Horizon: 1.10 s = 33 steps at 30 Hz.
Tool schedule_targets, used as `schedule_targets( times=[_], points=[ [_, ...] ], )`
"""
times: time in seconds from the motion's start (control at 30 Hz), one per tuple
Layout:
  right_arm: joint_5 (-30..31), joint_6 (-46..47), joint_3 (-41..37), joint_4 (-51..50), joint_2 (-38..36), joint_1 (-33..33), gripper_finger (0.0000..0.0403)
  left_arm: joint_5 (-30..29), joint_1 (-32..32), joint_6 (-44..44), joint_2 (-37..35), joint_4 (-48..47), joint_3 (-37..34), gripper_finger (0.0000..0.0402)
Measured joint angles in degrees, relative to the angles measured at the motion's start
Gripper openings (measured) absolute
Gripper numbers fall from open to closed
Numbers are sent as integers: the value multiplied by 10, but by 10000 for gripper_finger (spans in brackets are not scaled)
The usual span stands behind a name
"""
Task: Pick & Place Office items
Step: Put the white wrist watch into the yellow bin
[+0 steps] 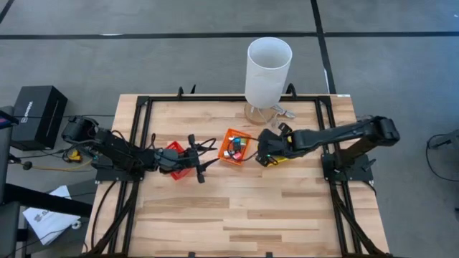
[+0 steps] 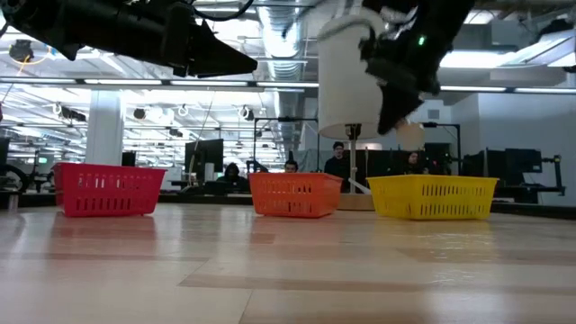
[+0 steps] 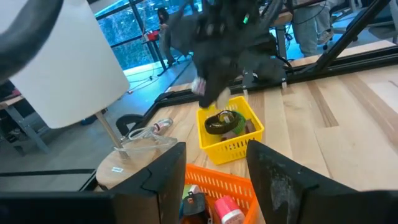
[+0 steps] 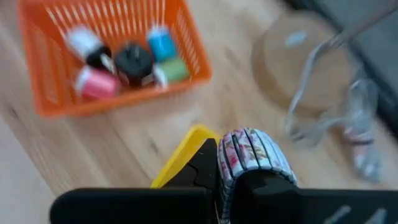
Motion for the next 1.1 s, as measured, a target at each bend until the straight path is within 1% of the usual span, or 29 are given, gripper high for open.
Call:
schedule_targets(
  times=[0.07, 0.13, 0.33, 0.67, 0.9, 1.0, 1.1],
  points=[
    [-37, 1, -1, -4, 17, -13, 7, 0, 0, 0, 0, 0, 0, 161],
    [-64, -2, 0, 5, 37, -24, 7, 0, 0, 0, 0, 0, 0, 158],
    [-140, -14, 0, -11, 83, -51, 9, 0, 0, 0, 0, 0, 0, 151],
    [-152, -11, 0, -16, 90, -56, 10, 0, 0, 0, 0, 0, 0, 147],
    [-159, -11, 1, -11, 133, -54, 11, 0, 0, 0, 0, 0, 0, 144],
    [-157, -10, 2, -21, 154, -60, 18, 0, 0, 0, 0, 0, 0, 144],
    [-157, -9, 15, -48, 168, -66, 35, 0, 0, 0, 0, 0, 0, 144]
  ],
)
